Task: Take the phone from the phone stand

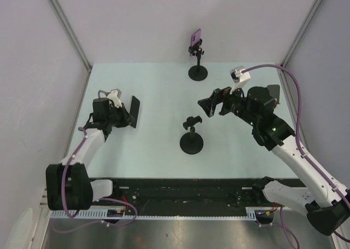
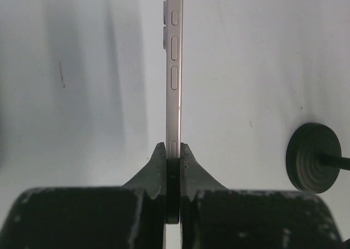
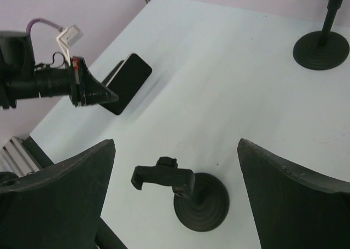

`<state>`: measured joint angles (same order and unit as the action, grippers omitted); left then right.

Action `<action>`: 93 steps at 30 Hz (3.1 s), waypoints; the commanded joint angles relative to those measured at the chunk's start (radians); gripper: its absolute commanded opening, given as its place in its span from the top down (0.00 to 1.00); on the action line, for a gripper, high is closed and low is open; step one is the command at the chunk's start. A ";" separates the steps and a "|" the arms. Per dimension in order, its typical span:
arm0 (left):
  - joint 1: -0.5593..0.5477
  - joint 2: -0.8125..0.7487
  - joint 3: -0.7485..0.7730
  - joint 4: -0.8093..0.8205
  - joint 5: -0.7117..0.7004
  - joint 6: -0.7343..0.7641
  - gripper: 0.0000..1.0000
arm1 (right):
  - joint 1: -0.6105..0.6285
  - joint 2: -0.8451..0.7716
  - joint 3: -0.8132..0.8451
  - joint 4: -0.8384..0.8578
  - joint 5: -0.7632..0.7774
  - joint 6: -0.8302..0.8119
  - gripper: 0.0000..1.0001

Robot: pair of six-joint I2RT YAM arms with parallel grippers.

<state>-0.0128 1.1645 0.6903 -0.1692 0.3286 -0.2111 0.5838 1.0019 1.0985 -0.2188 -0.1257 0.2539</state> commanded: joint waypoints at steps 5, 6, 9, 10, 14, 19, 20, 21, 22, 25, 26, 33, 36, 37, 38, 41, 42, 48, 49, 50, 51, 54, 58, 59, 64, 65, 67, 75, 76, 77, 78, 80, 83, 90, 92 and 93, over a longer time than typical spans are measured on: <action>0.166 0.251 0.129 -0.047 0.176 0.025 1.00 | -0.009 -0.013 -0.034 -0.048 -0.066 -0.088 0.00; 0.175 0.262 0.132 -0.056 0.184 0.033 1.00 | -0.010 -0.013 -0.035 -0.053 -0.071 -0.093 0.00; 0.215 0.296 0.133 -0.076 0.178 0.062 1.00 | -0.013 -0.008 -0.037 -0.071 -0.071 -0.110 0.00; 0.224 0.303 0.135 -0.081 0.176 0.071 1.00 | -0.013 -0.003 -0.037 -0.074 -0.065 -0.113 0.00; 0.281 0.353 0.149 -0.092 0.197 0.070 1.00 | -0.016 0.010 -0.037 -0.076 -0.068 -0.113 0.00; 0.297 0.435 0.182 -0.101 0.233 0.070 0.97 | -0.013 0.037 -0.038 -0.064 -0.074 -0.111 0.00; 0.301 0.448 0.198 -0.108 0.240 0.070 0.96 | -0.016 0.041 -0.037 -0.062 -0.074 -0.113 0.00; 0.303 0.460 0.204 -0.115 0.244 0.075 0.96 | -0.015 0.046 -0.037 -0.059 -0.074 -0.111 0.00; 0.306 0.474 0.209 -0.119 0.245 0.076 0.95 | -0.016 0.049 -0.037 -0.054 -0.075 -0.111 0.00; 0.307 0.474 0.209 -0.125 0.222 0.082 0.84 | -0.019 0.056 -0.037 -0.050 -0.072 -0.113 0.00; 0.307 0.471 0.207 -0.121 0.213 0.084 0.81 | -0.019 0.058 -0.037 -0.050 -0.074 -0.113 0.00; 0.307 0.457 0.201 -0.131 0.156 0.085 0.63 | -0.030 0.076 -0.037 -0.031 -0.087 -0.114 0.00; 0.307 0.445 0.196 -0.136 0.145 0.087 0.59 | -0.033 0.078 -0.037 -0.025 -0.095 -0.113 0.00; 0.307 0.440 0.195 -0.138 0.132 0.085 0.58 | -0.033 0.076 -0.037 -0.024 -0.097 -0.111 0.00; 0.307 0.436 0.193 -0.139 0.124 0.085 0.55 | -0.035 0.076 -0.037 -0.021 -0.098 -0.113 0.00; 0.301 0.402 0.187 -0.144 0.093 0.073 0.44 | -0.036 0.073 -0.037 -0.028 -0.097 -0.113 0.00; 0.292 0.387 0.186 -0.145 0.078 0.064 0.40 | -0.035 0.072 -0.037 -0.028 -0.092 -0.114 0.00; 0.113 0.299 0.213 -0.147 -0.037 -0.008 0.10 | -0.042 0.073 -0.037 -0.033 -0.086 -0.116 0.00; 0.061 0.300 0.222 -0.147 -0.036 -0.022 0.07 | -0.042 0.075 -0.037 -0.033 -0.086 -0.116 0.00; 0.038 0.308 0.245 -0.147 -0.039 -0.036 0.01 | -0.042 0.076 -0.037 -0.031 -0.088 -0.113 0.00; 0.021 0.317 0.258 -0.145 -0.040 -0.059 0.00 | -0.044 0.076 -0.037 -0.028 -0.089 -0.113 0.00; -0.050 0.376 0.305 -0.145 -0.037 -0.082 0.00 | -0.045 0.075 -0.037 -0.028 -0.091 -0.111 0.00; -0.093 0.452 0.347 -0.147 -0.045 -0.091 0.00 | -0.045 0.070 -0.037 -0.044 -0.081 -0.114 0.00; -0.098 0.466 0.357 -0.147 -0.045 -0.091 0.00 | -0.047 0.067 -0.037 -0.047 -0.078 -0.116 0.00; -0.121 0.540 0.376 -0.147 -0.051 -0.086 0.00 | -0.048 0.063 -0.037 -0.062 -0.066 -0.122 0.00; -0.122 0.547 0.376 -0.147 -0.051 -0.083 0.00 | -0.048 0.063 -0.037 -0.065 -0.065 -0.122 0.00; -0.124 0.560 0.373 -0.147 -0.066 -0.079 0.00 | -0.048 0.063 -0.037 -0.070 -0.060 -0.123 0.00; -0.119 0.546 0.348 -0.159 -0.129 -0.051 0.00 | -0.048 0.067 -0.037 -0.071 -0.058 -0.127 0.00; -0.119 0.544 0.342 -0.159 -0.137 -0.051 0.00 | -0.047 0.067 -0.037 -0.070 -0.058 -0.127 0.00; -0.118 0.535 0.338 -0.161 -0.149 -0.050 0.00 | -0.047 0.067 -0.037 -0.070 -0.060 -0.127 0.00; -0.115 0.534 0.334 -0.161 -0.151 -0.048 0.00 | -0.048 0.067 -0.037 -0.068 -0.060 -0.128 0.00; -0.111 0.528 0.324 -0.165 -0.160 -0.044 0.00 | -0.048 0.067 -0.037 -0.068 -0.060 -0.128 0.00; -0.105 0.511 0.314 -0.170 -0.178 -0.042 0.00 | -0.050 0.066 -0.037 -0.067 -0.060 -0.130 0.00; -0.092 0.471 0.308 -0.191 -0.253 -0.033 0.00 | -0.052 0.064 -0.037 -0.063 -0.060 -0.133 0.00; -0.092 0.468 0.311 -0.196 -0.286 -0.022 0.00 | -0.053 0.063 -0.037 -0.063 -0.060 -0.133 0.00; -0.090 0.468 0.313 -0.202 -0.292 -0.019 0.00 | -0.053 0.063 -0.037 -0.063 -0.060 -0.133 0.00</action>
<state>-0.1135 1.6791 1.0042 -0.3538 0.1097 -0.2592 0.5362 1.0809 1.0599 -0.2951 -0.1947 0.1368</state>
